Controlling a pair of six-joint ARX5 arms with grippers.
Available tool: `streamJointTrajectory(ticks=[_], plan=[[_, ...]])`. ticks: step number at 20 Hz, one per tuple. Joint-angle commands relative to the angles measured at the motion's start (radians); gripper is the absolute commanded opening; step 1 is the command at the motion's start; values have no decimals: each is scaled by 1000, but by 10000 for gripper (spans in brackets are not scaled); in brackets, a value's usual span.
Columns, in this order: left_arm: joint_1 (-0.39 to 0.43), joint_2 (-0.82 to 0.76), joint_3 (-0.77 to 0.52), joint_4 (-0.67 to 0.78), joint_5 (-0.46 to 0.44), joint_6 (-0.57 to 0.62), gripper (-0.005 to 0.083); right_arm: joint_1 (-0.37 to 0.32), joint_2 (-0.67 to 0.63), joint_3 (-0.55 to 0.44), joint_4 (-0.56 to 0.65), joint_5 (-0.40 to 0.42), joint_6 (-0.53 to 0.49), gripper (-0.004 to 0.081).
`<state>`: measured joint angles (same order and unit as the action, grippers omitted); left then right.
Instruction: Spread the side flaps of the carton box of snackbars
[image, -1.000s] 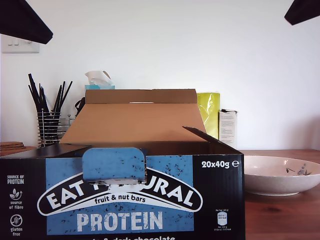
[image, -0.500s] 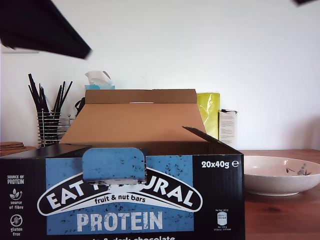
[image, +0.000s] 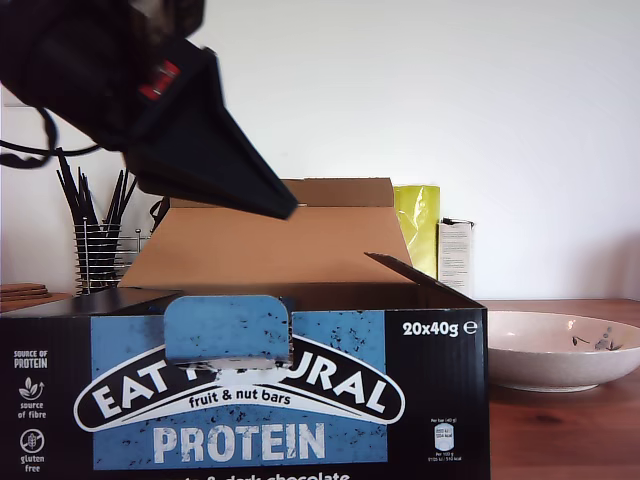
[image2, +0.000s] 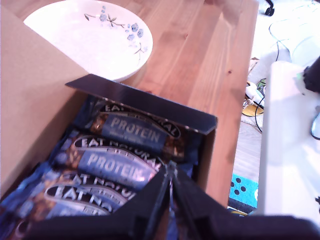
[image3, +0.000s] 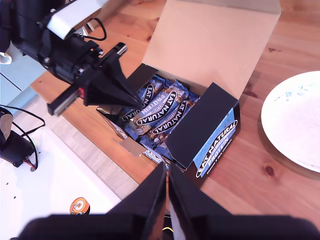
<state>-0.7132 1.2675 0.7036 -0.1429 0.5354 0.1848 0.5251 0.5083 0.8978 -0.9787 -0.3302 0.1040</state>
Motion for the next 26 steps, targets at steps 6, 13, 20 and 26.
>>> streamJointTrajectory(ticks=[6, 13, 20, 26], plan=[[-77, 122, -1, 144, -112, -2, -24, 1, -16, 8, -26, 0, -26, -13], [-99, 223, 5, 256, -138, -2, -24, 1, -30, 109, -89, 15, -57, -13], [-144, 245, 52, 360, -148, -31, -24, 1, -30, 133, -134, 30, -95, -13], [-167, 316, 107, 410, -161, -50, -24, 2, -30, 133, -135, 29, -119, -13]])
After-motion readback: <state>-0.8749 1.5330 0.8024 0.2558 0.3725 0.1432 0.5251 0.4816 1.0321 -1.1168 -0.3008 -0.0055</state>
